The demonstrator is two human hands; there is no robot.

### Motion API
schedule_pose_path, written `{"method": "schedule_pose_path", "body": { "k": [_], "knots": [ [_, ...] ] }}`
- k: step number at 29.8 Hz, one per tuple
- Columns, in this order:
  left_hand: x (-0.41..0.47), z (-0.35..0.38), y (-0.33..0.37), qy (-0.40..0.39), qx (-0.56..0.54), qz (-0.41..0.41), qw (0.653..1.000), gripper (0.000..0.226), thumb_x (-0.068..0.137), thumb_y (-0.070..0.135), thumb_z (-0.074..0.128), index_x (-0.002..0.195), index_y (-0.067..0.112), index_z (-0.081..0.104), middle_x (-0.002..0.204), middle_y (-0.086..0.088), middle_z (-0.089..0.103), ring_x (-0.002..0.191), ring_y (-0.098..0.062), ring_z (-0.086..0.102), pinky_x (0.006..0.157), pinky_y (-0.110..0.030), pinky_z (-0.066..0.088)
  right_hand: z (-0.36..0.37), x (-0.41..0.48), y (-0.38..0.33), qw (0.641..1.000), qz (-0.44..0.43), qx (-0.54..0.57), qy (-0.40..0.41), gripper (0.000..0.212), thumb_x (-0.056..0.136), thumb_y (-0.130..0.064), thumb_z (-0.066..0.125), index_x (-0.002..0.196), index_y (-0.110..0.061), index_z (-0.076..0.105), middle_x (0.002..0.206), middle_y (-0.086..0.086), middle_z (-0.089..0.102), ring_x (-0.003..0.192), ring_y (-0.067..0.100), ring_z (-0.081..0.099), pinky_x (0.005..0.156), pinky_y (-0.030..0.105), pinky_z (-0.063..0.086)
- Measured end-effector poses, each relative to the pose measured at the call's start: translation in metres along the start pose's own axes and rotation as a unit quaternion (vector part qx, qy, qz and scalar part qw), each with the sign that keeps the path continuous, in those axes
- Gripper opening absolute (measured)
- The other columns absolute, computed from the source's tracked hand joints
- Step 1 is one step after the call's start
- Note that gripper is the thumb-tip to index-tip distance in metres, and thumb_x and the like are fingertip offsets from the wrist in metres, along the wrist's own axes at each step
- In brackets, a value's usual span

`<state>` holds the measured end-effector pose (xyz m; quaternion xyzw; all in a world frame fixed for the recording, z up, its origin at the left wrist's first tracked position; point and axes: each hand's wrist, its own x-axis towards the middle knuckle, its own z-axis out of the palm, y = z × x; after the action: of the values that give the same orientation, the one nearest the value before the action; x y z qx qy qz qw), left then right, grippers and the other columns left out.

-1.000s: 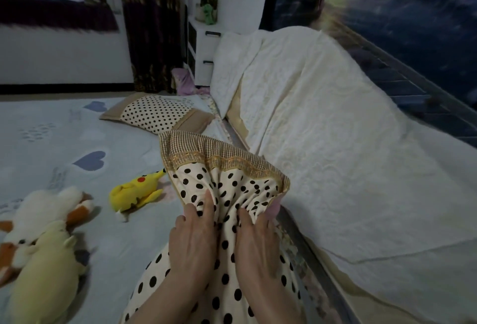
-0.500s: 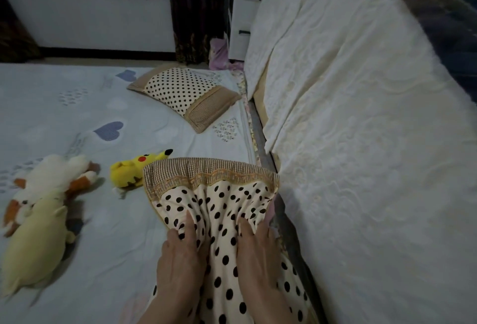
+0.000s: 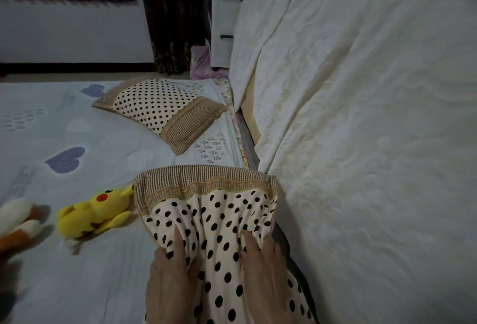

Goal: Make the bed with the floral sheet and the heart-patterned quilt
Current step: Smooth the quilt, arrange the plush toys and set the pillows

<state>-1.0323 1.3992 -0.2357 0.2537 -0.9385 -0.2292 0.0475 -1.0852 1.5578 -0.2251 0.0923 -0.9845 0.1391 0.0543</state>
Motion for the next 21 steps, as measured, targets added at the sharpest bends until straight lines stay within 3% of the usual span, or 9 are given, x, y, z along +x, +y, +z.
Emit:
{"method": "schedule_pose_path", "body": {
  "k": [2, 4, 6, 7, 9, 11, 13, 17, 21],
  "knots": [
    [0.022, 0.025, -0.006, -0.009, -0.008, -0.002, 1.000, 0.095, 0.074, 0.036, 0.082, 0.147, 0.026, 0.022, 0.091, -0.020, 0.052, 0.065, -0.033, 0.055, 0.052, -0.034, 0.045, 0.031, 0.020, 0.014, 1.000, 0.015, -0.014, 0.000, 0.060, 0.068, -0.033, 0.085, 0.121, -0.032, 0.056, 0.107, 0.013, 0.063, 0.092, 0.032, 0.066, 0.069, 0.042, 0.058],
    [0.048, 0.056, -0.014, -0.084, 0.009, -0.071, 0.994, 0.100, 0.082, 0.055, 0.068, 0.151, 0.035, -0.002, 0.119, -0.023, 0.046, 0.096, -0.039, 0.055, 0.071, -0.046, 0.050, 0.068, 0.040, 0.030, 0.995, 0.079, -0.058, -0.034, 0.068, 0.079, -0.044, 0.076, 0.139, -0.030, 0.047, 0.120, 0.022, 0.055, 0.103, 0.038, 0.060, 0.077, 0.050, 0.054],
    [0.061, 0.080, -0.018, -0.191, 0.084, -0.149, 0.967, 0.109, 0.080, 0.080, 0.046, 0.149, 0.033, -0.024, 0.155, -0.020, 0.008, 0.138, -0.046, 0.023, 0.102, -0.063, 0.035, 0.096, 0.049, 0.050, 0.984, 0.126, -0.091, -0.086, 0.080, 0.086, -0.051, 0.066, 0.153, -0.030, 0.028, 0.141, 0.030, 0.038, 0.123, 0.047, 0.046, 0.086, 0.063, 0.046],
    [0.064, 0.094, -0.024, -0.234, 0.121, -0.156, 0.952, 0.114, 0.076, 0.086, 0.039, 0.147, 0.032, -0.031, 0.160, -0.016, -0.014, 0.145, -0.047, 0.002, 0.108, -0.068, 0.023, 0.118, 0.047, 0.059, 0.978, 0.128, -0.108, -0.126, 0.079, 0.094, -0.050, 0.054, 0.157, -0.032, 0.010, 0.156, 0.026, 0.018, 0.139, 0.048, 0.027, 0.099, 0.067, 0.036],
    [0.070, 0.113, -0.031, -0.281, 0.159, -0.099, 0.941, 0.118, 0.069, 0.092, 0.033, 0.141, 0.032, -0.039, 0.154, -0.009, -0.039, 0.145, -0.045, -0.021, 0.109, -0.072, 0.014, 0.147, 0.047, 0.071, 0.973, 0.122, -0.103, -0.166, 0.075, 0.100, -0.040, 0.044, 0.157, -0.031, -0.004, 0.164, 0.013, -0.003, 0.148, 0.041, 0.007, 0.112, 0.064, 0.018],
    [0.070, 0.131, -0.038, -0.305, 0.182, -0.031, 0.934, 0.116, 0.058, 0.096, 0.016, 0.137, 0.032, -0.041, 0.146, -0.006, -0.050, 0.142, -0.042, -0.030, 0.107, -0.074, 0.010, 0.169, 0.043, 0.069, 0.984, 0.060, -0.118, -0.118, 0.081, 0.088, -0.034, 0.066, 0.156, -0.025, 0.023, 0.161, 0.012, 0.021, 0.144, 0.039, 0.027, 0.109, 0.060, 0.025],
    [0.068, 0.144, -0.042, -0.316, 0.185, 0.014, 0.931, 0.120, 0.048, 0.095, 0.010, 0.139, 0.036, -0.040, 0.145, -0.006, -0.052, 0.139, -0.042, -0.036, 0.106, -0.076, 0.005, 0.176, 0.038, 0.061, 0.989, 0.040, -0.093, -0.111, 0.077, 0.083, -0.038, 0.070, 0.151, -0.027, 0.036, 0.157, 0.011, 0.033, 0.139, 0.039, 0.034, 0.105, 0.062, 0.034],
    [0.071, 0.177, -0.048, -0.310, 0.188, 0.067, 0.930, 0.126, 0.064, 0.090, 0.047, 0.141, 0.039, -0.038, 0.146, -0.008, -0.051, 0.136, -0.046, -0.039, 0.105, -0.077, 0.003, 0.204, 0.046, 0.048, 0.986, 0.016, -0.105, -0.132, 0.064, 0.094, -0.059, 0.027, 0.153, -0.035, 0.029, 0.161, 0.010, 0.024, 0.144, 0.044, 0.023, 0.108, 0.069, 0.020],
    [0.080, 0.213, -0.060, -0.317, 0.201, 0.084, 0.923, 0.129, 0.037, 0.099, 0.011, 0.140, 0.040, -0.040, 0.141, -0.008, -0.056, 0.132, -0.046, -0.044, 0.102, -0.080, 0.002, 0.248, 0.051, 0.060, 0.981, -0.003, -0.114, -0.160, 0.066, 0.095, -0.065, 0.021, 0.155, -0.039, 0.020, 0.163, 0.009, 0.017, 0.146, 0.044, 0.019, 0.103, 0.075, 0.023]
  ]
}}
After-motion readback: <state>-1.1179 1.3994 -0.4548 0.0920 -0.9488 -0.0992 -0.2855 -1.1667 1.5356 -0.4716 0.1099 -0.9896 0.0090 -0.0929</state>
